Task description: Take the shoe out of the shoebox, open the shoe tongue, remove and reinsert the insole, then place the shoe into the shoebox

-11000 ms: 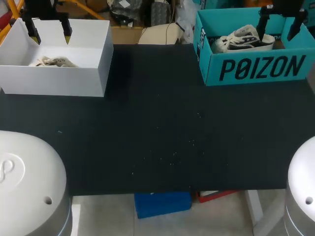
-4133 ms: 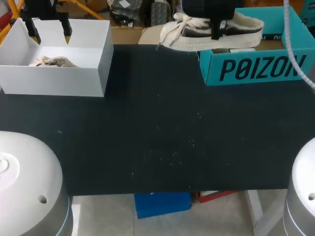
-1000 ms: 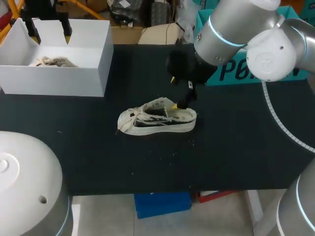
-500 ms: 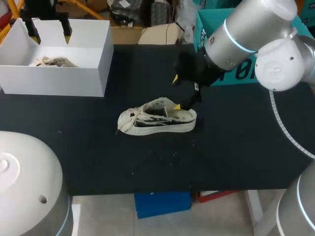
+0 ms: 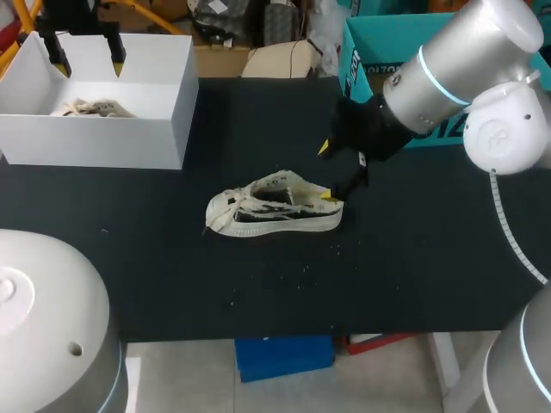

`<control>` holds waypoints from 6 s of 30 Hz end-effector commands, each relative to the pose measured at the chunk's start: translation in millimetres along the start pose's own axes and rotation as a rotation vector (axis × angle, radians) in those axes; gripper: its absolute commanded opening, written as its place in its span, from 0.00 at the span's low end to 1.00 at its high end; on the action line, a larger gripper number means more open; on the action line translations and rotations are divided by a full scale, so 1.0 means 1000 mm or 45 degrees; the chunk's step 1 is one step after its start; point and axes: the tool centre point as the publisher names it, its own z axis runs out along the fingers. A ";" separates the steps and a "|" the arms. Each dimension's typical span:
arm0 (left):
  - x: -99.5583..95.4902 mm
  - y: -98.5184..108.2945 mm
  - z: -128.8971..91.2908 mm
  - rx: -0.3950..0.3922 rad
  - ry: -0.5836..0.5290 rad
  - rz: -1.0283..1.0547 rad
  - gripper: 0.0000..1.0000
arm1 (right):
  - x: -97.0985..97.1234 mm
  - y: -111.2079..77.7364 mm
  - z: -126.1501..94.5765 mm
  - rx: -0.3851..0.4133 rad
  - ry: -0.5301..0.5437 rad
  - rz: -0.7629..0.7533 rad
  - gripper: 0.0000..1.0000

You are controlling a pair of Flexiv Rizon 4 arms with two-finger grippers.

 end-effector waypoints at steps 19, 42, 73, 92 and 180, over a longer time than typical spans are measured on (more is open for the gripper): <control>0.000 0.000 0.000 -0.001 -0.001 -0.002 1.00 | -0.046 -0.062 0.051 -0.279 0.029 0.015 1.00; 0.000 0.000 0.000 -0.001 -0.001 -0.002 1.00 | -0.052 -0.083 0.099 -0.458 0.084 0.009 1.00; 0.000 0.000 0.000 -0.001 -0.001 -0.002 1.00 | -0.038 -0.077 0.136 -0.551 0.116 0.078 1.00; 0.000 0.000 0.000 -0.001 -0.001 -0.002 1.00 | -0.033 -0.086 0.142 -0.559 0.131 0.114 1.00; 0.320 0.144 0.081 -0.102 -0.351 0.147 1.00 | -0.035 -0.086 0.139 -0.578 0.154 0.120 0.00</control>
